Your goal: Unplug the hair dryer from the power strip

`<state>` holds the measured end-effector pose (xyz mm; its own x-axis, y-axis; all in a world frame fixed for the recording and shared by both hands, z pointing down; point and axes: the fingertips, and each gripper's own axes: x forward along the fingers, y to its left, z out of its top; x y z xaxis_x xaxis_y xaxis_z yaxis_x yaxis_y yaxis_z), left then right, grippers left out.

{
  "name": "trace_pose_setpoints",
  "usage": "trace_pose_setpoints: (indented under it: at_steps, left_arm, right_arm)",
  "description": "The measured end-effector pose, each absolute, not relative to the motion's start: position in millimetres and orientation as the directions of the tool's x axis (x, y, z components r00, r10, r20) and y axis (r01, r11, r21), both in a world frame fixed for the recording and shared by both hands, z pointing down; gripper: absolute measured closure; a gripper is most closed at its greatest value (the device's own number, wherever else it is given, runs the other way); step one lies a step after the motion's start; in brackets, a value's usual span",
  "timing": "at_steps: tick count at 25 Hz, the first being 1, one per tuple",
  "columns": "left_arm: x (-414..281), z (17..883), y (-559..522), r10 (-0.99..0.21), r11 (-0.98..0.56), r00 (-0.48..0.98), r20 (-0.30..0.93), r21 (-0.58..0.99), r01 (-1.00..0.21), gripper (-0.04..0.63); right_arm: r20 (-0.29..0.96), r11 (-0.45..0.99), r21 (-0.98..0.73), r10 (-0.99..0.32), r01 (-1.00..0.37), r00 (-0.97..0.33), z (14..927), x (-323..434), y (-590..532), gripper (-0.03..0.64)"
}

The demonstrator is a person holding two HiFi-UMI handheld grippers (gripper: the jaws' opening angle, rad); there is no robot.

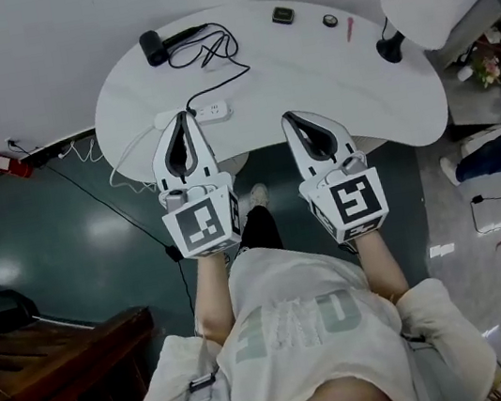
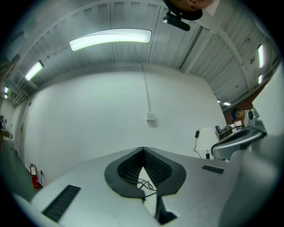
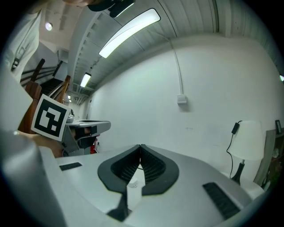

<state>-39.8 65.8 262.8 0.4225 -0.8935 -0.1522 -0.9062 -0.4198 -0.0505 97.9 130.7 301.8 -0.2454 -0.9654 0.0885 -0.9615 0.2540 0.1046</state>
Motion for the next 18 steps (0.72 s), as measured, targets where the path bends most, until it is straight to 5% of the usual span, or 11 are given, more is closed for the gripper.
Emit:
trace_pose_setpoints:
  at_steps: [18]
  left_arm:
    - [-30, 244, -141, -0.884, -0.435, 0.440, -0.157, -0.064, -0.898, 0.583]
  right_arm:
    - [0.086, 0.360, 0.145, -0.933, -0.922, -0.350, 275, 97, -89, 0.597]
